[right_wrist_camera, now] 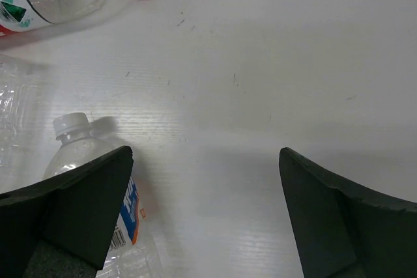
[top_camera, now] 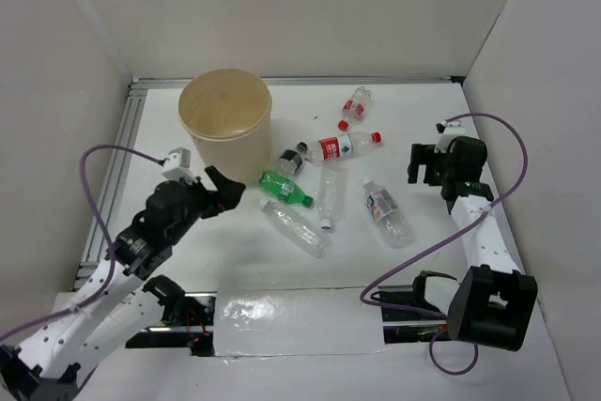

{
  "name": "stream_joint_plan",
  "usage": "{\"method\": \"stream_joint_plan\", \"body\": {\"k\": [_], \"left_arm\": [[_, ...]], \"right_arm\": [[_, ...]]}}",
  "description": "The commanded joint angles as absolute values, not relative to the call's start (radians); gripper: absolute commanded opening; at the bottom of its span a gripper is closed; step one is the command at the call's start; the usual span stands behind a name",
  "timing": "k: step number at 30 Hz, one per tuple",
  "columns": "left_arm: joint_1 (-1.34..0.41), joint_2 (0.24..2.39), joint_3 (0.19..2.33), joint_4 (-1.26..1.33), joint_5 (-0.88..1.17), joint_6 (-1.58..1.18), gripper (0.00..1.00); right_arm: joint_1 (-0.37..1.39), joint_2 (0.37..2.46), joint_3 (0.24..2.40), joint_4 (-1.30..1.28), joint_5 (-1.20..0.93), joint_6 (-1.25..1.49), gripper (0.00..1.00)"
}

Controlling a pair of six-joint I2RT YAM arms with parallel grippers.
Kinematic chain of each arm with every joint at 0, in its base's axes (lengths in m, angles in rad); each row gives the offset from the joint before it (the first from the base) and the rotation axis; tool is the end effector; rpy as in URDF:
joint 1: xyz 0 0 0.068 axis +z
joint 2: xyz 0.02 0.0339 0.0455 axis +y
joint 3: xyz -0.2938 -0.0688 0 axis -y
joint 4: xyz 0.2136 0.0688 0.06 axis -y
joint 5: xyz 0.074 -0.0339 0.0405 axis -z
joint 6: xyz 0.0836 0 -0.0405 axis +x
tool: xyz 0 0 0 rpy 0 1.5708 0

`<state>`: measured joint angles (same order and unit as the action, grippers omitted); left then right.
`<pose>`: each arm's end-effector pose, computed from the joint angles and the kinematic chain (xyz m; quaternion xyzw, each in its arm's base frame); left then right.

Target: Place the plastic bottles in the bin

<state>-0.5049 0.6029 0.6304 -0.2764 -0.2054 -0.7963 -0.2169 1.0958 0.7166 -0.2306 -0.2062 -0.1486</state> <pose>0.1316 -0.0532 0.3076 -0.1763 0.7678 -0.3054 0.5349 0.2322 -0.0336 0.2622 -0.0174 0.8832 0.0062 0.4687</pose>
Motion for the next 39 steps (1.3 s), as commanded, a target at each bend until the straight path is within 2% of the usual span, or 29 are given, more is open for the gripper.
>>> {"method": "stream_joint_plan", "body": {"k": [1,8,12,15,17,19,22,23,26,39], "left_arm": [[-0.638,0.71,0.652,-0.389,-0.279,-0.995,1.0],[-0.929,0.957,0.791,-0.531,-0.558,-1.311,0.98],[-0.986,1.09,0.847,-0.592,-0.584,-1.53,0.95],[-0.996,1.133,0.867,-0.679,-0.595,-1.656,0.87],[-0.985,1.166,0.867,-0.696,-0.566,-1.735,0.76],[-0.985,1.196,0.867,-0.718,-0.546,-1.784,0.73],[-0.985,1.267,0.897,-0.738,-0.522,-1.804,0.79],[-0.985,1.285,0.913,-0.718,-0.522,-1.784,0.88],[-0.985,1.339,0.922,-0.607,-0.54,-1.722,0.97],[-0.966,1.658,1.031,-0.431,-0.442,-1.548,0.97]], "right_arm": [[-0.222,1.095,0.756,-0.253,-0.228,-0.14,1.0],[-0.222,1.095,0.765,-0.285,-0.243,-0.189,1.0],[-0.232,1.095,0.765,-0.295,-0.232,-0.192,1.0],[-0.241,1.104,0.765,-0.314,-0.223,-0.192,1.0],[-0.255,1.104,0.756,-0.314,-0.233,-0.192,1.0],[-0.265,1.104,0.744,-0.314,-0.264,-0.192,1.0],[-0.265,1.104,0.735,-0.324,-0.304,-0.21,1.0],[-0.265,1.104,0.735,-0.324,-0.304,-0.21,1.0],[-0.265,1.104,0.723,-0.324,-0.322,-0.229,1.0],[-0.265,1.146,0.723,-0.342,-0.399,-0.279,1.0]]}}
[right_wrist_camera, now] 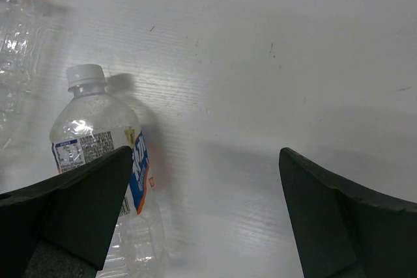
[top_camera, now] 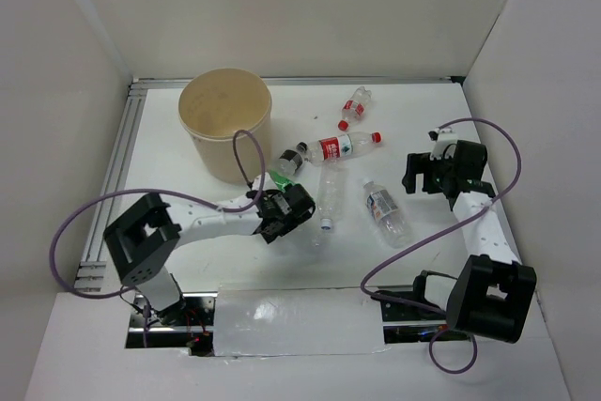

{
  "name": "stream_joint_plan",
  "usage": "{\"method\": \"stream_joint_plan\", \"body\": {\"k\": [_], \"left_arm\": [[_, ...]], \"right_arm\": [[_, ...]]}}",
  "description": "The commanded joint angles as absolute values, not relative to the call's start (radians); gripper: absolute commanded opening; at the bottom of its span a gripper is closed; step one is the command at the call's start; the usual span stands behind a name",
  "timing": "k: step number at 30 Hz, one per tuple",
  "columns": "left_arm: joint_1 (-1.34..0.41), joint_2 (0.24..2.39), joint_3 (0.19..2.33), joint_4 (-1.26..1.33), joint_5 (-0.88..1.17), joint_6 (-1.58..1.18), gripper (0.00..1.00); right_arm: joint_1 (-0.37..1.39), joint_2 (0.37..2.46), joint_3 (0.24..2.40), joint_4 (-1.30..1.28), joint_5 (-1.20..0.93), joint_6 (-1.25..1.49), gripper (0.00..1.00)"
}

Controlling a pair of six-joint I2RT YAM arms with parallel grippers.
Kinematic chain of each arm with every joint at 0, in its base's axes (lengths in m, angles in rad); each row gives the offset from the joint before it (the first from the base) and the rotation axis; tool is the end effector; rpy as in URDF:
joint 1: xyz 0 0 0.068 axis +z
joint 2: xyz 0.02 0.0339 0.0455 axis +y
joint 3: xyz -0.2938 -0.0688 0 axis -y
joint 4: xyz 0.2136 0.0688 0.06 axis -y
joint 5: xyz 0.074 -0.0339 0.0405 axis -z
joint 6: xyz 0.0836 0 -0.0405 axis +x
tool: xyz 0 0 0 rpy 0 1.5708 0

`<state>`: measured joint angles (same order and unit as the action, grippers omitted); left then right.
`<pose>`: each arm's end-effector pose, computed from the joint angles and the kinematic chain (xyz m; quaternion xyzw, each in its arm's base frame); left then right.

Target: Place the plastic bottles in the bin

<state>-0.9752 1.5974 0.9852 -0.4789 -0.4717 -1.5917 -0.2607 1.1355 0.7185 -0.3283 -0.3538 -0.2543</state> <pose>0.2029 -0.2317 0.2018 -0.3394 0.8831 -0.1572 0.2831 0.2275 -0.0307 0.2449 -0.0677 0.9019 0.0553 0.4229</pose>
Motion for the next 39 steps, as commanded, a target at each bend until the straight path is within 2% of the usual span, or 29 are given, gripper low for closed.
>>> {"method": "stream_joint_plan", "body": {"k": [1,2,6,7,11,15,17,20,25,28,32,37,38,39], "left_arm": [[-0.966,1.698,1.051,-0.431,-0.428,-1.536,0.95],[-0.966,1.712,1.051,-0.431,-0.419,-1.536,0.92],[-0.977,1.7,1.04,-0.422,-0.408,-1.5,0.57],[-0.977,1.684,1.04,-0.422,-0.408,-1.484,0.38],[-1.11,1.563,1.077,-0.449,-0.449,-1.335,0.11],[-1.221,1.412,1.147,-0.44,-0.515,-1.07,0.02],[-1.221,1.321,1.199,-0.391,-0.549,-0.968,0.01],[-1.183,1.253,1.302,-0.321,-0.717,-0.757,0.02],[-0.84,1.243,1.411,-0.116,-0.778,-0.502,0.03],[-0.628,1.288,1.454,-0.081,-0.741,-0.459,0.06],[-0.451,1.396,1.476,-0.081,-0.758,-0.408,0.07],[-0.312,1.483,1.474,-0.086,-0.693,-0.449,0.25],[-0.311,1.505,1.488,-0.104,-0.693,-0.449,0.32],[-0.302,1.525,1.503,-0.126,-0.693,-0.449,0.56]], "right_arm": [[-0.265,1.158,0.733,-0.342,-0.419,-0.279,1.0],[-0.265,1.158,0.733,-0.351,-0.431,-0.29,1.0],[-0.265,1.17,0.758,-0.388,-0.5,-0.342,1.0],[-0.265,1.17,0.768,-0.405,-0.512,-0.342,1.0],[-0.265,1.17,0.793,-0.44,-0.595,-0.379,0.98],[-0.265,1.221,0.845,-0.52,-0.664,-0.414,0.94],[-0.265,1.244,0.871,-0.543,-0.687,-0.414,0.91],[-0.232,1.287,0.894,-0.578,-0.703,-0.434,0.9],[-0.169,1.31,0.894,-0.568,-0.663,-0.413,0.92],[-0.141,1.319,0.894,-0.568,-0.641,-0.413,0.93],[-0.111,1.328,0.894,-0.568,-0.641,-0.413,0.93],[-0.06,1.362,0.907,-0.591,-0.577,-0.422,0.98],[-0.051,1.377,0.916,-0.6,-0.554,-0.422,0.98],[-0.038,1.387,0.916,-0.6,-0.525,-0.422,0.98]]}}
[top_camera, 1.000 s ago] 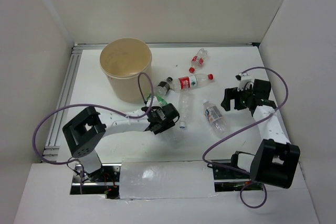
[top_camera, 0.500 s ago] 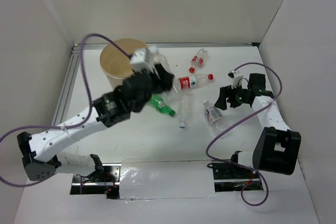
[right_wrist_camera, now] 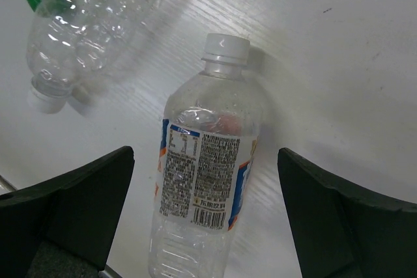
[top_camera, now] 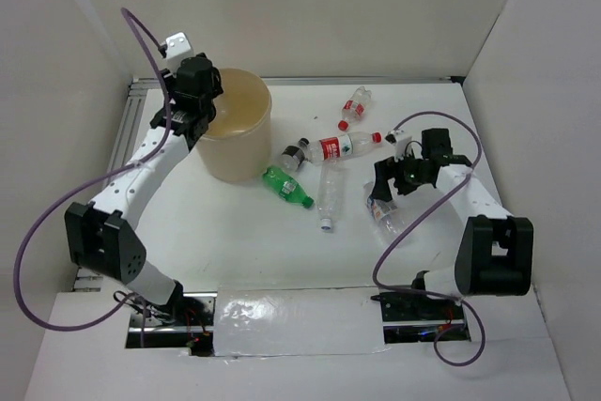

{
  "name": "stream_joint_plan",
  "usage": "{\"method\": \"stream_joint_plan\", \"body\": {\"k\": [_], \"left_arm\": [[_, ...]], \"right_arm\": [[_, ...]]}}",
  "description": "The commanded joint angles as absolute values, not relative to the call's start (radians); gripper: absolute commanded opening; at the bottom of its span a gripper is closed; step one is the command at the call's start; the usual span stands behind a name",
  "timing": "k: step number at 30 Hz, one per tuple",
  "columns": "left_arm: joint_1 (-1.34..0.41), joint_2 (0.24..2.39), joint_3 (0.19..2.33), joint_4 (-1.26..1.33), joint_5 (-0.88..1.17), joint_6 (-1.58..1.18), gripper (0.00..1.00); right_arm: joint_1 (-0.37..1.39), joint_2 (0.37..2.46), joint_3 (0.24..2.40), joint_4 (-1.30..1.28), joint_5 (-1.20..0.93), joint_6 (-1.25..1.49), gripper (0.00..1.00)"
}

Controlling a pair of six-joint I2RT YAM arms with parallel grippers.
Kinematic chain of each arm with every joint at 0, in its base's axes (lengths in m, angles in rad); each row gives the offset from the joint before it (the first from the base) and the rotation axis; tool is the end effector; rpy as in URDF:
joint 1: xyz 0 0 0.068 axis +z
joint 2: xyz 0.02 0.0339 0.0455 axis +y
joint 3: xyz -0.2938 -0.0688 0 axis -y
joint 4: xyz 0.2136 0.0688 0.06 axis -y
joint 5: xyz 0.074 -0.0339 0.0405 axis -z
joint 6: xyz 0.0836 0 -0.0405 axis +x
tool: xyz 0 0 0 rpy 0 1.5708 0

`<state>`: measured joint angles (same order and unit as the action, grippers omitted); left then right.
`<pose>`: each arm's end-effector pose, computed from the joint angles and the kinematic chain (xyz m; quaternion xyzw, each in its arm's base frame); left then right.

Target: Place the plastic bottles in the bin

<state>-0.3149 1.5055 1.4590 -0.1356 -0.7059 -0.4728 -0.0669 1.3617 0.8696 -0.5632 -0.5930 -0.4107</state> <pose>0.3518 -0.0576 0.4318 -0.2774 0.7014 0.0149 0.6564 0.2488 0.0302 0.2282 -0.2316 0.8984 0.2168 0.3037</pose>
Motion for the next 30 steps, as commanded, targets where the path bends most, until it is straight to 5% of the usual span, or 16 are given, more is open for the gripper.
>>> {"method": "stream_joint_plan", "body": {"k": [1,3,4,9,13,15,19,30], "left_arm": [[-0.302,1.558,1.526,-0.141,-0.693,-0.434,0.69],[-0.311,1.559,1.526,-0.153,-0.713,-0.413,0.98],[-0.311,1.54,1.517,-0.153,-0.713,-0.4,1.0],[-0.492,1.447,1.517,-0.144,-0.713,-0.226,1.0],[-0.73,1.365,1.433,-0.199,-0.742,-0.253,1.0],[-0.859,1.356,1.395,-0.328,-0.776,-0.369,1.0],[-0.94,1.356,1.272,-0.552,-0.729,-0.914,1.0],[-0.868,1.356,0.901,-0.385,-0.508,-1.212,1.0]], "right_arm": [[-0.009,1.396,0.916,-0.6,-0.455,-0.413,0.98],[0.026,1.442,0.94,-0.61,-0.399,-0.413,0.98],[0.026,1.457,0.94,-0.611,-0.362,-0.413,0.98],[0.069,1.571,0.94,-0.609,-0.288,-0.391,0.94],[0.095,1.628,0.963,-0.632,-0.272,-0.38,0.69],[0.095,1.628,0.973,-0.641,-0.284,-0.39,0.47],[0.06,1.548,1.081,-0.713,-0.385,-0.46,0.2],[0.182,1.614,1.752,-0.525,-0.855,-0.513,0.16]]}}
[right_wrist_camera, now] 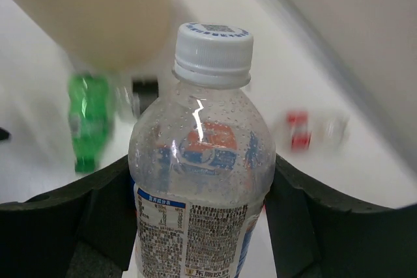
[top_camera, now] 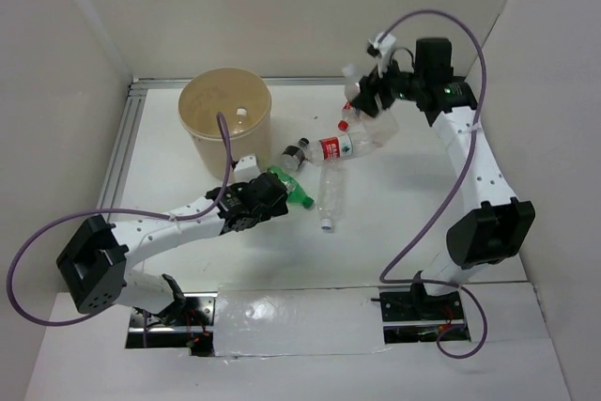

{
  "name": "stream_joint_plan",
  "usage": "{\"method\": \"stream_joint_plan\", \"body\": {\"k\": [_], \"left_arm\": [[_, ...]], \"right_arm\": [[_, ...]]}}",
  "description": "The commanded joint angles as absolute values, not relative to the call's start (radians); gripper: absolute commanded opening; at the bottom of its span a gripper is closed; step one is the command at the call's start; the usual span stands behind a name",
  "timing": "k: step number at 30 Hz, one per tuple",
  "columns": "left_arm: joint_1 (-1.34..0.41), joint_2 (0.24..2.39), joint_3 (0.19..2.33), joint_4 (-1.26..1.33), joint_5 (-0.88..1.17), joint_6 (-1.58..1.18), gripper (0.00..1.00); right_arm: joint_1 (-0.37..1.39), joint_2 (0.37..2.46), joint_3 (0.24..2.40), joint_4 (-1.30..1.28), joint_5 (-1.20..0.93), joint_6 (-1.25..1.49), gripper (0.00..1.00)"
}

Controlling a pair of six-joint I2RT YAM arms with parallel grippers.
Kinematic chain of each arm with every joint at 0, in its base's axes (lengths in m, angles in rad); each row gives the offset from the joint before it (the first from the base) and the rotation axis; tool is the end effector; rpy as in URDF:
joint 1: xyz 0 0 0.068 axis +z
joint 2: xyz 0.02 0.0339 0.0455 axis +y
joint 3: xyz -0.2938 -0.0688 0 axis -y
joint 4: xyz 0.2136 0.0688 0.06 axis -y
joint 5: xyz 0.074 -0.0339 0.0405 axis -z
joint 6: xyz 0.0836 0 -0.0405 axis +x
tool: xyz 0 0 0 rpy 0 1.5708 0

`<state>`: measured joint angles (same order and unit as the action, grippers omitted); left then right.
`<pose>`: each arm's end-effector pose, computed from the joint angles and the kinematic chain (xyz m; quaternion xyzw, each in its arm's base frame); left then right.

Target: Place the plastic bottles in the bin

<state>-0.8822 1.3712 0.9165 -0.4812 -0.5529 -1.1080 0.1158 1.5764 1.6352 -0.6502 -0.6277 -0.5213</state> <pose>0.2030 -0.1776 0.2447 -0.1876 0.8985 -0.1107 0.3810 0.3409 0.0891 0.4008 -0.4008 0.7517 0.1768 0.4931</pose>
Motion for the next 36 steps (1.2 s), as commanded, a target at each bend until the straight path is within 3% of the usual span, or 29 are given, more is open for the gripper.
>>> {"method": "stream_joint_plan", "body": {"k": [1,8,14,18,19,20,21,22,23,24,30,33,36], "left_arm": [[-0.877,1.356,0.891,-0.385,-0.508,-1.212,1.0],[-1.003,1.286,0.764,-0.365,-0.581,-1.186,1.0],[-1.026,1.16,0.663,-0.356,-0.607,-1.256,1.0],[-1.026,1.121,0.663,-0.342,-0.62,-1.256,1.0],[-1.017,1.121,0.663,-0.331,-0.609,-1.268,1.0],[-1.017,1.137,0.663,-0.331,-0.594,-1.269,1.0],[-1.008,1.149,0.663,-0.296,-0.583,-1.259,1.0],[-1.008,1.163,0.675,-0.296,-0.583,-1.269,1.0],[-0.987,1.181,0.692,-0.284,-0.574,-1.284,1.0],[-0.977,1.224,0.705,-0.275,-0.565,-1.304,1.0],[-0.942,1.426,0.917,-0.336,-0.583,-1.402,1.0],[-0.922,1.518,1.015,-0.371,-0.598,-1.476,1.0],[-0.922,1.592,1.087,-0.406,-0.64,-1.523,1.0]], "right_arm": [[0.202,1.646,1.775,-0.386,-0.877,-0.439,0.16],[0.481,1.84,1.958,0.044,-0.859,-0.252,0.18],[0.633,2.081,2.23,0.091,-0.832,-0.183,0.22],[0.679,2.164,2.286,0.058,-0.81,-0.183,0.25],[0.68,2.174,2.286,0.048,-0.799,-0.173,0.36],[0.68,2.184,2.286,0.048,-0.799,-0.173,0.36],[0.68,2.184,2.266,0.035,-0.799,-0.173,0.48],[0.68,2.184,2.257,0.025,-0.789,-0.173,0.65],[0.68,2.184,2.256,0.002,-0.767,-0.173,0.93],[0.667,2.165,2.229,0.002,-0.767,-0.173,1.0],[0.539,2.008,2.186,-0.116,-0.697,-0.143,1.0],[0.411,1.91,2.071,-0.225,-0.696,-0.143,0.99],[0.273,1.783,1.84,-0.306,-0.751,-0.161,0.91]]}}
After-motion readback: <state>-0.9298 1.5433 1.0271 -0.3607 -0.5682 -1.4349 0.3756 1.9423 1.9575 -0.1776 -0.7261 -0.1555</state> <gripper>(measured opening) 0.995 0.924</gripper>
